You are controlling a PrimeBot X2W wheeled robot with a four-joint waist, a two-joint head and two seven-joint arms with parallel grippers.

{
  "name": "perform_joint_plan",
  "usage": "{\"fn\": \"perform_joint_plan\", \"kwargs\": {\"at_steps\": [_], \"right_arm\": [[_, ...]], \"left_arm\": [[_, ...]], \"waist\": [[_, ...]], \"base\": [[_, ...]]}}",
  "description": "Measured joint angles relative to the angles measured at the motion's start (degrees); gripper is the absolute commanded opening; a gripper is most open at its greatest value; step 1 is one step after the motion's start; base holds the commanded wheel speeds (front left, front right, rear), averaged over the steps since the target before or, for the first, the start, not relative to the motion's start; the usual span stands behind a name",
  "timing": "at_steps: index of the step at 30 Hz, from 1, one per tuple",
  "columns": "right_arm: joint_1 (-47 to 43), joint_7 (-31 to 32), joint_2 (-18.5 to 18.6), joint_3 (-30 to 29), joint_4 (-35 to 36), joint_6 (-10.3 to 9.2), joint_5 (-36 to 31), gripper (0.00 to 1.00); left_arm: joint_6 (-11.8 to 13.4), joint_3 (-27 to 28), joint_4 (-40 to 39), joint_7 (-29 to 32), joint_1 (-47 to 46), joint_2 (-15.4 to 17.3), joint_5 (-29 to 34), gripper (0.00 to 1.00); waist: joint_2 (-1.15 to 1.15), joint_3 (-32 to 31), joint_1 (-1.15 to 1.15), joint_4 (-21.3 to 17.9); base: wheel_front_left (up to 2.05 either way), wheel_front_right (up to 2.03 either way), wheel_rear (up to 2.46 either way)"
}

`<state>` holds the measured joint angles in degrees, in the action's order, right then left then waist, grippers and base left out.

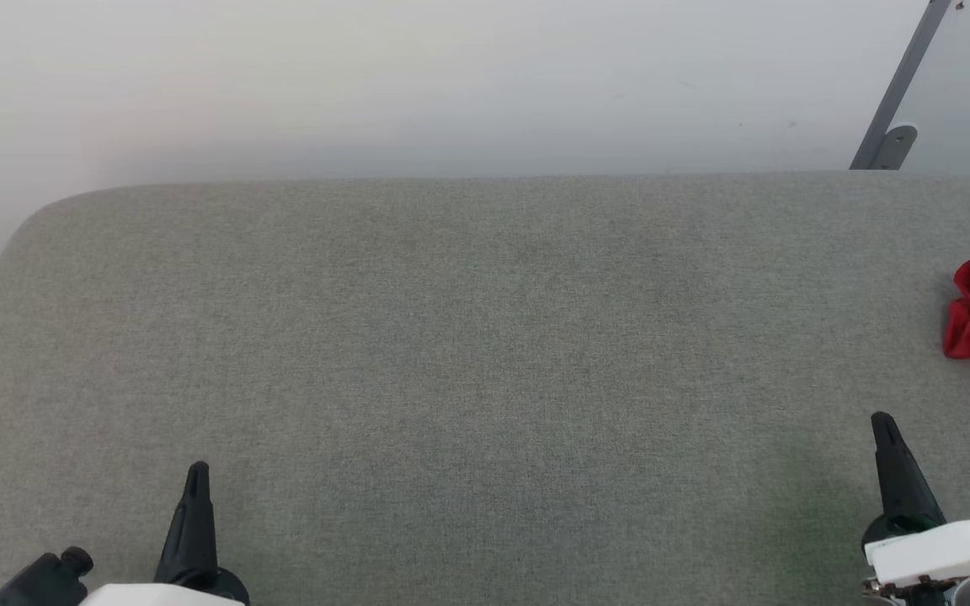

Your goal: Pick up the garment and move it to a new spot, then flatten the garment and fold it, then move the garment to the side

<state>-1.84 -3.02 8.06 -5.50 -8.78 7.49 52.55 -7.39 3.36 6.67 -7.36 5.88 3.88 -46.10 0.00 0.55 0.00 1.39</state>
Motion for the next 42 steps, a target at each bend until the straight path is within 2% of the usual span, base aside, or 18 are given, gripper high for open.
{"fn": "perform_joint_plan", "kwargs": {"at_steps": [26, 42], "right_arm": [[2.65, 3.52, -1.89, -0.33, -1.98, 0.0, 14.4, 0.0], [4.28, 5.22, -2.77, -0.52, -2.85, 0.0, 21.95, 0.0]], "left_arm": [[0.0, 0.0, 2.57, 4.14, -4.0, 0.33, -17.73, 0.0], [0.0, 0.18, 4.05, 6.43, -6.27, 0.41, -26.53, 0.0]], "waist": [[0.0, -0.1, 0.0, -0.39], [0.0, -0.17, 0.0, -0.64]], "base": [[0.0, 0.0, 0.0], [0.0, 0.0, 0.0]]}}
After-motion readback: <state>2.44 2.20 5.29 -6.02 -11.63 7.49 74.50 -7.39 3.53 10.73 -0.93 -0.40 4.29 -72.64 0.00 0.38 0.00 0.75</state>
